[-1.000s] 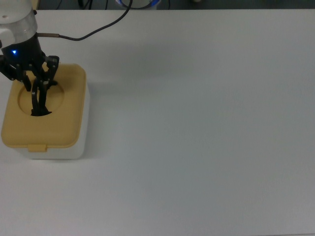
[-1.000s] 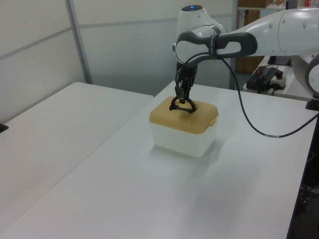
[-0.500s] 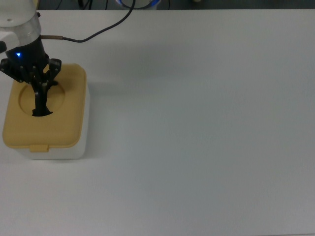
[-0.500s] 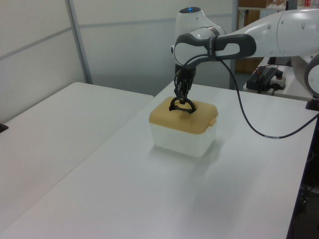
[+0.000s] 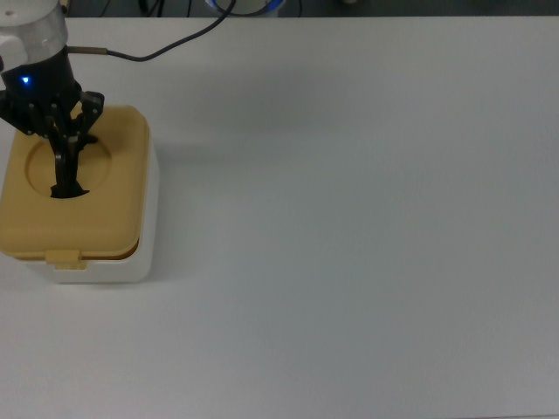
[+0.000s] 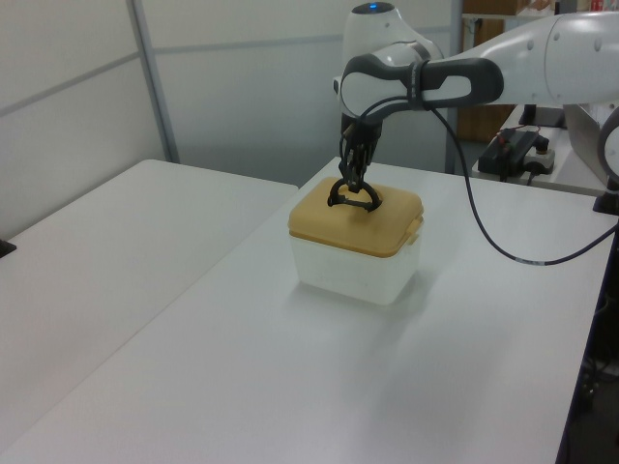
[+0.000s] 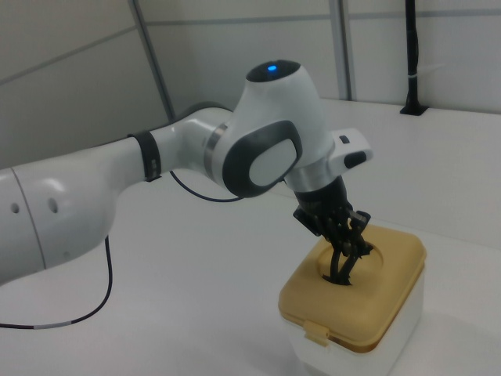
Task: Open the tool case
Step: 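Lift the tan lid by its handle off the plastic case, then carry the lid beside the case and lower it onto the table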
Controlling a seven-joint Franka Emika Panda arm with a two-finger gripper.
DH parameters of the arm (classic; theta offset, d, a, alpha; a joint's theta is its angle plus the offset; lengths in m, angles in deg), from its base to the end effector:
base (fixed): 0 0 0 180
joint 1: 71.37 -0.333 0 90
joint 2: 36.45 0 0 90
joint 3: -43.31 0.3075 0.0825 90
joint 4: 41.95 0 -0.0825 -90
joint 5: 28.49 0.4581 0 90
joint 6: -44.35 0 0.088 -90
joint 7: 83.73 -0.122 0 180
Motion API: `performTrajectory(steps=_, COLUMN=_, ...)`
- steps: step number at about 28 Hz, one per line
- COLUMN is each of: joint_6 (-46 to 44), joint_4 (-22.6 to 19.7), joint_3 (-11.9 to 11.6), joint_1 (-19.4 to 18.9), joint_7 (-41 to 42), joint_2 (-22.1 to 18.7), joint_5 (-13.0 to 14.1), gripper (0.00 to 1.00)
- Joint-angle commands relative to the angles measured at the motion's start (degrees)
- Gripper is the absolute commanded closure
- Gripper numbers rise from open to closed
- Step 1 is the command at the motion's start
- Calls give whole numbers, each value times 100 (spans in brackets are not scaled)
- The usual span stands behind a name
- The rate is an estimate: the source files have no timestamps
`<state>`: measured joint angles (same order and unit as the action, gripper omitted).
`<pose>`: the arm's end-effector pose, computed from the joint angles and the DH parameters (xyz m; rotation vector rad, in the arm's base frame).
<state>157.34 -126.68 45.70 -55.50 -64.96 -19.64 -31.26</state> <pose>0.7216 -0.1802 0.4908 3.0363 0.1577 0.2786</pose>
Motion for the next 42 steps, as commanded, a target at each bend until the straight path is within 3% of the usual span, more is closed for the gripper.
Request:
performTrajectory(steps=1, joint_6=-339, joint_4=-35, joint_3=-11, joint_1=-58, joint_7=13, joint_2=-300, joint_5=48, gripper=100)
performTrajectory(steps=10, joint_6=-559, joint_4=0, joint_3=77, joint_1=-145, joint_7=-435, joint_2=-494, joint_5=242, gripper=100)
performTrajectory(steps=22, joint_6=-902, joint_4=-272, joint_3=104, joint_1=-1164, joint_7=-1174, joint_2=-652, joint_5=224, gripper=100)
performTrajectory(steps=29, joint_6=-622, joint_4=-1105, joint_3=104, joint_1=-1569, joint_7=-1350, joint_2=-1126, joint_5=207, gripper=100)
performTrajectory(steps=30, joint_6=-377, joint_4=-1403, joint_3=104, joint_1=-1621, joint_7=-1376, joint_2=-1240, joint_5=198, gripper=100)
performTrajectory(steps=35, joint_6=536, joint_4=-2055, joint_3=104, joint_1=-1973, joint_7=-1840, joint_2=-1312, joint_5=128, gripper=100)
performTrajectory(steps=42, joint_6=1277, joint_4=-2443, joint_3=104, joint_1=-2184, joint_7=-1991, joint_2=-1241, joint_5=22, gripper=100)
